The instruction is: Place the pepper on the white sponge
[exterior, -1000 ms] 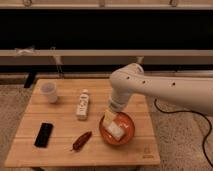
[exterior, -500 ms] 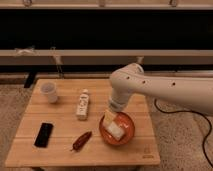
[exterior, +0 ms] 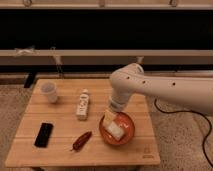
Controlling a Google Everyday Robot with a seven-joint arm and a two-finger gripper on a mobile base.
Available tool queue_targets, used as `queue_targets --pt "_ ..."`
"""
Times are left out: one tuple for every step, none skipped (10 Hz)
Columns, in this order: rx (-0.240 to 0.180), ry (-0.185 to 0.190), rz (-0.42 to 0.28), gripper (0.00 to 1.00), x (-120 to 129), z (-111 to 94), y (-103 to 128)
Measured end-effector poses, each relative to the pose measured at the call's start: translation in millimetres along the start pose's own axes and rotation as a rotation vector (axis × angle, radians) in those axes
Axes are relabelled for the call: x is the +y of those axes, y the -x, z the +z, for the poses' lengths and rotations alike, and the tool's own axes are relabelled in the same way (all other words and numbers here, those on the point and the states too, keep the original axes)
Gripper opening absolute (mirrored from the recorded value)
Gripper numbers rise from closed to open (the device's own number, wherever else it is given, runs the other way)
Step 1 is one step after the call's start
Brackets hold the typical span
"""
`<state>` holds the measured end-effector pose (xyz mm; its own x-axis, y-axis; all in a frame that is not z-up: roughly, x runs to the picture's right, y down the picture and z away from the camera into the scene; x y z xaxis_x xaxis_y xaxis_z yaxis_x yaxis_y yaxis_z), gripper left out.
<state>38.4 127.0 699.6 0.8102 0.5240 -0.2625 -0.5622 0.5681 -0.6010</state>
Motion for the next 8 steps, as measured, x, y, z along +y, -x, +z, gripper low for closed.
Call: queue_targets --pt "0.0 0.0 0.001 0.8 0 0 0" --pt "0.0 0.0 0.001 0.8 0 0 0" --pt "0.0 0.0 0.001 0.8 0 0 0" --pt "0.0 0.0 0.001 0.8 0 0 0" --pt "0.0 0.0 -0.002 0.8 0 0 0" --pt "-0.002 -0.002 -0.017 0.8 2 1 0" --pt "-0.014 -0.009 -0.072 0.8 8 2 6" --pt "-0.022 -0.012 -0.155 0.8 19 5 16"
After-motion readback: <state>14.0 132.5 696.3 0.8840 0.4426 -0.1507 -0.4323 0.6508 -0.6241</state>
